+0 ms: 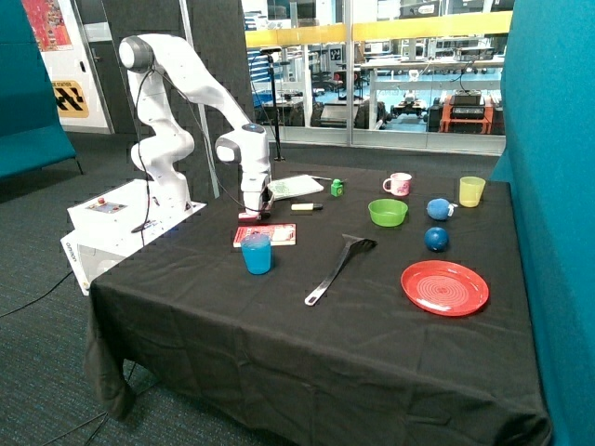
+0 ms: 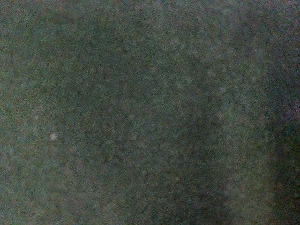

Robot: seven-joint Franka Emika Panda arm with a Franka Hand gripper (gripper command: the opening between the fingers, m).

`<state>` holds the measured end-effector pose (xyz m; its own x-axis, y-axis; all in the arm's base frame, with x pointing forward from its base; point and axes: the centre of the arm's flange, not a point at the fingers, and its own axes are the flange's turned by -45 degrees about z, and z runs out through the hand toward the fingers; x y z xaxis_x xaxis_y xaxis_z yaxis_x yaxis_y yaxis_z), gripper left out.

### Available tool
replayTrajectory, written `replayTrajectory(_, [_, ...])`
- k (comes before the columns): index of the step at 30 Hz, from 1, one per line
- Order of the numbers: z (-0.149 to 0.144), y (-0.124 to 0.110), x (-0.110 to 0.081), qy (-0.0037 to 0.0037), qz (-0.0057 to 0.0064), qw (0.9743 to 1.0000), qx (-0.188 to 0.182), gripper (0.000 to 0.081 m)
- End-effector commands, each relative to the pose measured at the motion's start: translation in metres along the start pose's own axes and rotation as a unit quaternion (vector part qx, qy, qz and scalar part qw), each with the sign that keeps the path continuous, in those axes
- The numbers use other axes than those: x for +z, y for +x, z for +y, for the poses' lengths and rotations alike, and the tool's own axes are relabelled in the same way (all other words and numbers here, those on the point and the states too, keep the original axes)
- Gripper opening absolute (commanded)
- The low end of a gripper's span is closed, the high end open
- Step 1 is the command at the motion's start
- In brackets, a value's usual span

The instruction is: Put a highlighter on each book

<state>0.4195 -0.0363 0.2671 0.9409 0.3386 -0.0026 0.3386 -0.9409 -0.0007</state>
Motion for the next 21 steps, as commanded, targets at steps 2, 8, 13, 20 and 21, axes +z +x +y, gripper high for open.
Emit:
replayTrajectory(2, [0.0028,-0.002,0.0021,-0.00034,0.0013,1.0,0.0,0.0])
replayTrajectory(8, [0.0028,-0.0015,0.0021,-0.00035,0.0013,1.0,-0.003,0.0])
replayTrajectory(13, [0.0025,-0.0005,0.0021,-0.00035,0.0013,1.0,-0.005,0.0])
replayTrajectory(20, [0.0023,0.0005,-0.0011,-0.00035,0.0013,1.0,-0.007,0.0])
replayTrajectory(21, [0.0022,0.0006,-0.0029,-0.00035,0.0013,1.0,-0.007,0.0])
